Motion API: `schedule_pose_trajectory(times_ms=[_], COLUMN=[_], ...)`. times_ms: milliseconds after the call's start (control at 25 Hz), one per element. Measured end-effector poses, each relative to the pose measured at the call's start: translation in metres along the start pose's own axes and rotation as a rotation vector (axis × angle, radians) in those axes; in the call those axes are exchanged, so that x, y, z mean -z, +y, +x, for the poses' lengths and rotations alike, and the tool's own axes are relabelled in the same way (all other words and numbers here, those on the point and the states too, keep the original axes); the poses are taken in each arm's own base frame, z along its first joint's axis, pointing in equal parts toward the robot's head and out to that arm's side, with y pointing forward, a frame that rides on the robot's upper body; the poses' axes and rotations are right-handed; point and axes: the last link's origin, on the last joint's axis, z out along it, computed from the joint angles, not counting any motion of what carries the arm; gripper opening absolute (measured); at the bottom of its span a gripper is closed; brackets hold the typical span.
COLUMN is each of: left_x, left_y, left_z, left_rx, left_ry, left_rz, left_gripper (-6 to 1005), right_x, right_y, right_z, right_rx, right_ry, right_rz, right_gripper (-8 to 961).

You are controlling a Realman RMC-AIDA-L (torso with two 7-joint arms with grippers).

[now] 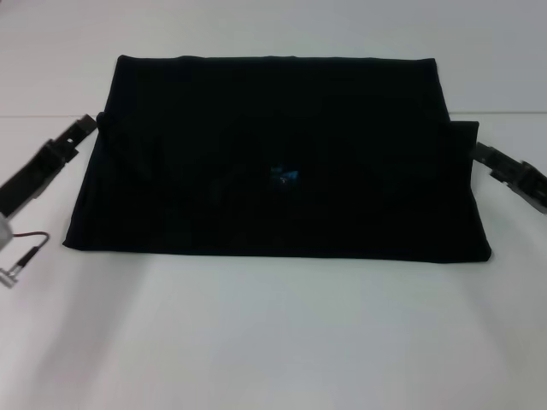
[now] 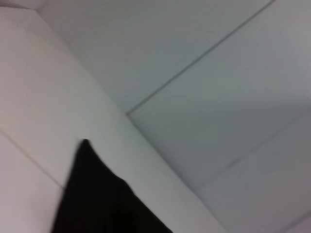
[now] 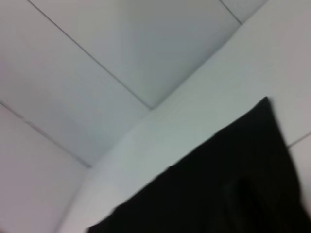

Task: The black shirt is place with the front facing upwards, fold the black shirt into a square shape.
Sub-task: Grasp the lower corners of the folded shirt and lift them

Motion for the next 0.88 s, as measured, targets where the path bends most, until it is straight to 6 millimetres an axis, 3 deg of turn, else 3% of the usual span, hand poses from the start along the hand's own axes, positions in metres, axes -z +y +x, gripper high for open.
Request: schedule_pose_trajectory(times_ms=[80, 280, 400, 520, 880], left_x=[0.011, 0.026, 0.024, 0.019, 0.013], left_y=[0.0, -0.001, 0.002, 0.005, -0.009], left_z=[0.007, 0.024, 0.033, 0.04, 0.048], left_rx=[0.004, -0.045, -0.126, -0.202, -0.299], left_ry=[-0.039, -0.267, -0.406, -0.498, -0.495], left_rz=[-0.029, -0.008, 0.024, 0.069, 0.19], left_gripper=[542, 777, 861, 863, 864], right_x=[0.014, 0.039, 0.044, 0.043, 0.037], right_y=[-0.002, 0.007, 0.017, 0.026, 0.039], right_z=[0.0, 0.008, 0.015, 0.025, 0.045], right_rx=[-0.015, 0.054, 0.149, 0.246, 0.372], right_ry=[0.008, 0.126, 0.228, 0.324, 0.429], right_rz=[-0.046, -0.195, -0.275, -0.332, -0.414], right_gripper=[689, 888, 889, 888, 881])
